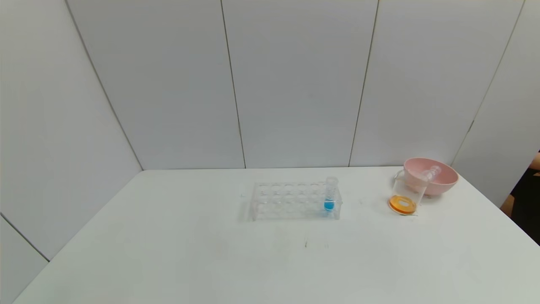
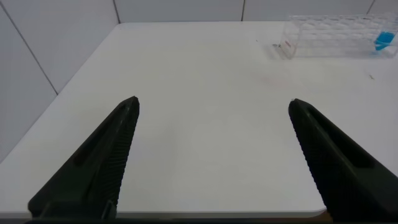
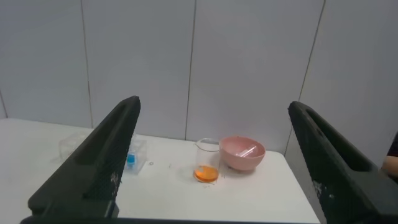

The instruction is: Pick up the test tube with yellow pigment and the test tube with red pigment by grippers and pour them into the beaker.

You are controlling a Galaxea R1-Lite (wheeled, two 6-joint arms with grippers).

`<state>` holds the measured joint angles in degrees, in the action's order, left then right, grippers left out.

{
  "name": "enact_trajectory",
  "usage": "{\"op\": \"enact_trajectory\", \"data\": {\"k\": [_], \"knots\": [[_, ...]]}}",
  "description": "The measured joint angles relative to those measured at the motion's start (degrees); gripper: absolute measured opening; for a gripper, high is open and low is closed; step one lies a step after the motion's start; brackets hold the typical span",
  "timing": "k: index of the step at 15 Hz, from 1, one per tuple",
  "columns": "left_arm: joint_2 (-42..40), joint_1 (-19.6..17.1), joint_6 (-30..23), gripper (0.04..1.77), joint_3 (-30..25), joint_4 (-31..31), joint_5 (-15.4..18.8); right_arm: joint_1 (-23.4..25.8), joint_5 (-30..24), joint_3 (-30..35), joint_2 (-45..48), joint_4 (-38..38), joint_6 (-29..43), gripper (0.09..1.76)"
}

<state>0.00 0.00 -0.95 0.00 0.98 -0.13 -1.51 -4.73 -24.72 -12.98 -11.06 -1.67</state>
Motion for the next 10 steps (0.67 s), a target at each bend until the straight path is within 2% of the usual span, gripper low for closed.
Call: {"op": "enact_trajectory", "data": {"k": [3,7,8,10], "knots": [[0.0,0.0,0.0,1.72,0.0,0.0,0.0,0.7,0.1,6.7,8.3,-1.4,-0.4,1.70],[0.0,0.0,0.0,1.72,0.0,0.0,0.0,0.9,0.1,20.2,12.3,-11.5,-0.1,1.70],[0.0,0.0,0.0,1.72,0.0,0.0,0.0,0.9,0.1,22.5,12.6,-9.2,0.6,1.70],[0.0,0.0,0.0,1.72,0.0,0.0,0.0,0.9,1.0,24.1,12.8,0.4,1.2,1.70]]}}
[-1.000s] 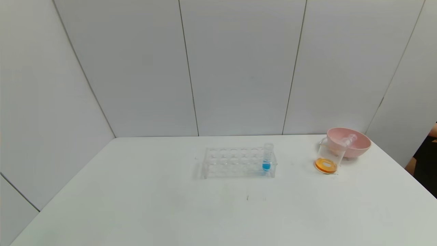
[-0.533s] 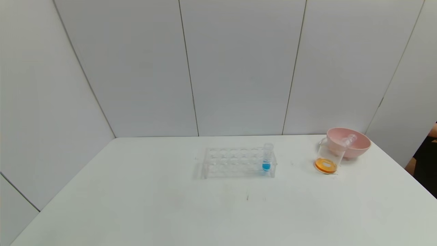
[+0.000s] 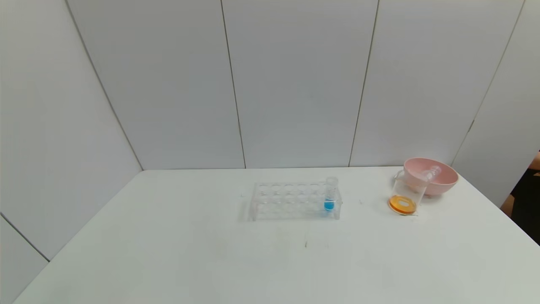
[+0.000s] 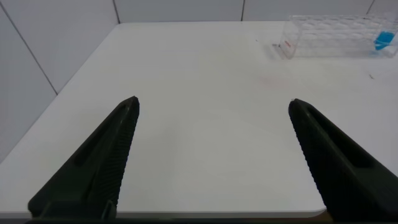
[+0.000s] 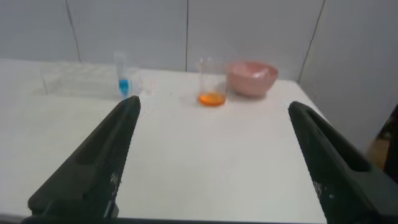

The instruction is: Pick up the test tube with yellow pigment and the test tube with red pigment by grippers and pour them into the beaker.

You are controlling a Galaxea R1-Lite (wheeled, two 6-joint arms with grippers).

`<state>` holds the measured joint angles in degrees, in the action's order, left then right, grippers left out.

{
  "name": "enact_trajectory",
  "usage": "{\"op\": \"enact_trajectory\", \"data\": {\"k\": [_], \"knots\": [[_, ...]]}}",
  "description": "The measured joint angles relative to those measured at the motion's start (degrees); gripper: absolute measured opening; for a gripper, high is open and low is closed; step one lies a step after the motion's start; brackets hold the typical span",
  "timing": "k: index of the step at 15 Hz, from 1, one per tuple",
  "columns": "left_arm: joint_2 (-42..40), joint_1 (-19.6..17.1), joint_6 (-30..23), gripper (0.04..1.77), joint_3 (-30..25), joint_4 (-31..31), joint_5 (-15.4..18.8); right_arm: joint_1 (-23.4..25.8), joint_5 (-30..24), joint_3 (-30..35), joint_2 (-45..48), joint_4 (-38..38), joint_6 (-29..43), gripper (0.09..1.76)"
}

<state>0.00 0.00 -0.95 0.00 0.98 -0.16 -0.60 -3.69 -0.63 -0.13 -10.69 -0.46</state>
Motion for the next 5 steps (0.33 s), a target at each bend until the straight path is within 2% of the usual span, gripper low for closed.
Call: {"op": "enact_trajectory", "data": {"k": [2,5], "knots": [[0.0,0.0,0.0,1.72,0.0,0.0,0.0,0.0,2.7,0.4,0.1,10.5,-0.3,1.70],[0.0,0.0,0.0,1.72,0.0,0.0,0.0,-0.1,3.7,0.5,0.1,11.0,-0.3,1.71]]}}
